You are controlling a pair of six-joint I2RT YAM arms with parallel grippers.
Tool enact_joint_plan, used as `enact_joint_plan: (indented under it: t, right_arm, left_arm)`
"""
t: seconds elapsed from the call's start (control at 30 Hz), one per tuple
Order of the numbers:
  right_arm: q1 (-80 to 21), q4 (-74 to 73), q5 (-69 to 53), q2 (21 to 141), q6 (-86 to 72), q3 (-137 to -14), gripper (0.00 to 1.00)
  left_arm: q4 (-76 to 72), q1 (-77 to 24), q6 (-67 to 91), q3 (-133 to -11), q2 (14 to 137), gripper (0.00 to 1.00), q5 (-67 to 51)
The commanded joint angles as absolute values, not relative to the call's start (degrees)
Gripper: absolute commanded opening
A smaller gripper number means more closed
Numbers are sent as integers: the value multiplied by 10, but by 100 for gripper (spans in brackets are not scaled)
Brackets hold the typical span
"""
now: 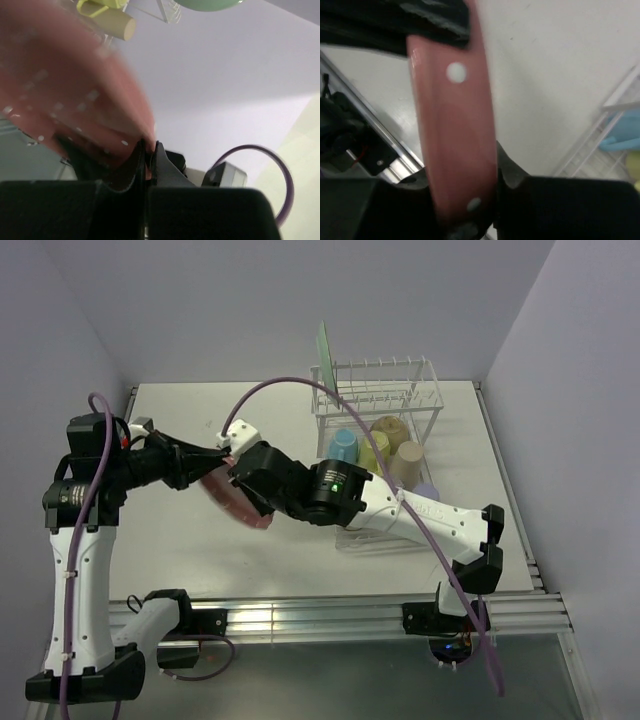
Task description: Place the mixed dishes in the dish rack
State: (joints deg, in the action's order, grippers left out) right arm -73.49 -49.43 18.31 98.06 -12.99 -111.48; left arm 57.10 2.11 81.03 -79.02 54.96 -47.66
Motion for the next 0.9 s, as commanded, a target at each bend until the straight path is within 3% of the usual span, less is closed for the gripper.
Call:
enact_joint_plan:
  t: [0.0, 0.07, 0.1, 0.17, 0.2, 0.3, 0.37, 0.57, 0.63, 0.87]
  right_arm:
    - [-738, -442, 224, 956, -133, -1097, 0]
    - [-737, -432, 224, 947, -136, -1080, 0]
    - [-737, -432, 231, 939, -141, -1076, 0]
    - [-738, -432, 234, 930, -147, -1065, 0]
    - [-739, -436, 236, 926, -151, -1066, 0]
    - [-740, -462, 247, 915, -165, -1075, 0]
    - [-741, -483, 269, 900, -177, -1076, 0]
    - [-744, -525, 299, 812, -191, -1126, 0]
    - [-744, -562, 307, 809, -194, -1170, 0]
    - [-747, -587, 453, 776, -152, -1320, 0]
  left_arm:
    - [488, 22, 848, -793, 525, 0, -547]
    - [457, 21, 860, -753, 514, 2, -562]
    - [439, 22, 877, -739, 508, 39, -562]
    - [409, 22, 884, -706, 497, 84, -557]
    - [403, 22, 882, -700, 495, 99, -554]
    - [393, 23, 844, -719, 513, 99, -546]
    - [447, 27, 790, -821, 557, 99, -514]
    - [790, 27, 575, -1201, 725, 99, -275]
    - [777, 27, 570, -1189, 717, 99, -259]
    - [665, 27, 592, -920, 634, 99, -314]
